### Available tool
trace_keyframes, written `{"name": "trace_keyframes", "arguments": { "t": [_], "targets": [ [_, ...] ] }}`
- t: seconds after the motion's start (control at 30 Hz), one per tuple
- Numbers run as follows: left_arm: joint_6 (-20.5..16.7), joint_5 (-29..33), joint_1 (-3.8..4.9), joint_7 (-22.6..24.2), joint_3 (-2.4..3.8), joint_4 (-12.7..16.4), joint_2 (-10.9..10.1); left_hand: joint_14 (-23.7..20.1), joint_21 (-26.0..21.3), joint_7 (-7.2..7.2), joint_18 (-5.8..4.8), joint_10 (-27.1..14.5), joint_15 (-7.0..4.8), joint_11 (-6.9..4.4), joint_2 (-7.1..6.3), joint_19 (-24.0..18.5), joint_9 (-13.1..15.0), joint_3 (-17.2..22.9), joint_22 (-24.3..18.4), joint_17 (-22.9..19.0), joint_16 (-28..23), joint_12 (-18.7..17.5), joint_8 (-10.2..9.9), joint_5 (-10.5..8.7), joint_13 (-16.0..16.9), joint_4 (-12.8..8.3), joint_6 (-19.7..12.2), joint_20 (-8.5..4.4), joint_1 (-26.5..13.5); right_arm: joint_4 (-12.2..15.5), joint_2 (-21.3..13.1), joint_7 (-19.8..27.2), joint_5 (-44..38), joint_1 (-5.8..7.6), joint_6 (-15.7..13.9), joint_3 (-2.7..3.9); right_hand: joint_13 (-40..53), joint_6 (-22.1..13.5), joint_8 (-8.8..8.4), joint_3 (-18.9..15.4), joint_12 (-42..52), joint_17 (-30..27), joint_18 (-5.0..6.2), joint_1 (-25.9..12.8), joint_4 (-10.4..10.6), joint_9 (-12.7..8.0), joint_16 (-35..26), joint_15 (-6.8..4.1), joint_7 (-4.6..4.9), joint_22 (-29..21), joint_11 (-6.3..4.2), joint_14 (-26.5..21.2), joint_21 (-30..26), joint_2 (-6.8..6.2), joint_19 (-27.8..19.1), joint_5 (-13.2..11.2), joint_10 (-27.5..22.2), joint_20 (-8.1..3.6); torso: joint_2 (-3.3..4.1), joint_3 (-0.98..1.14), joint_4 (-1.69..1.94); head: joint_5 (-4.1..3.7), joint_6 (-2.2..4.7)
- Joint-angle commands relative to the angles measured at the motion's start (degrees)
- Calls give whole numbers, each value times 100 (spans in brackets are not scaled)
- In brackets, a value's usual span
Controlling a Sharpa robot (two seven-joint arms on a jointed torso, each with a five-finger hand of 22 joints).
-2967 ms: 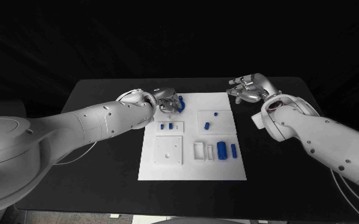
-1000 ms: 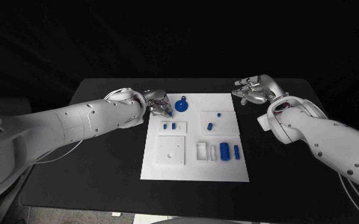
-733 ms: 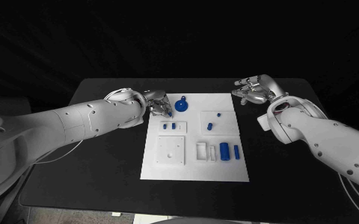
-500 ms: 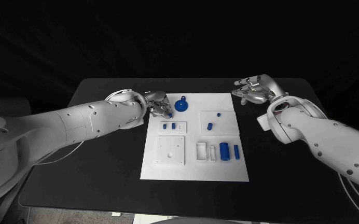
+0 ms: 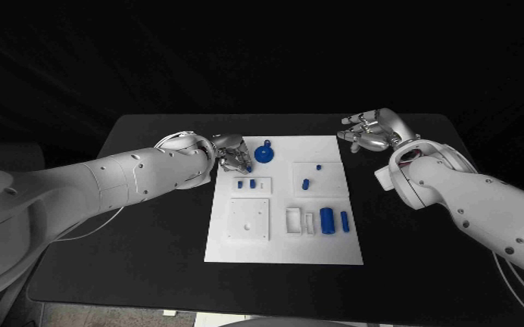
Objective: Assemble the parts on the task board
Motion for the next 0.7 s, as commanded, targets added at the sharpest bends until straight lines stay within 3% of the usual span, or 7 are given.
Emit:
{"name": "trace_keyframes", "arguments": {
  "t": [0.03, 0.7],
  "targets": [
    [69, -16, -3, 10, 1, -9, 25, 13, 20, 2, 101, -18, 4, 11, -23, -15, 6, -2, 117, 8, -33, 20, 15, 28, 1, 10, 4, -27, 29, 12, 2, 33, -5, -3, 12, 2, -7, 15, 9, -9, -10, -7, 90, -1, 6, 3, -4, 44, 9, -7, -12, 2, 32, -46, -8, 20, -44, 28, -1, -1, 2, -2, 7],
    [224, -175, -4, -174, -1, -67, 67, 5, 32, 6, 106, -22, 8, 14, -31, -21, 7, 10, 121, 17, -19, 20, 17, 25, 1, -1, -1, -24, 45, 13, -4, 34, -3, -3, 12, 2, -8, 34, 11, -6, -10, -12, 89, -9, 10, 5, 1, 45, 7, -38, -11, -1, 34, -41, -3, 22, -48, 29, -1, -2, -3, -11, 0]
  ]
}}
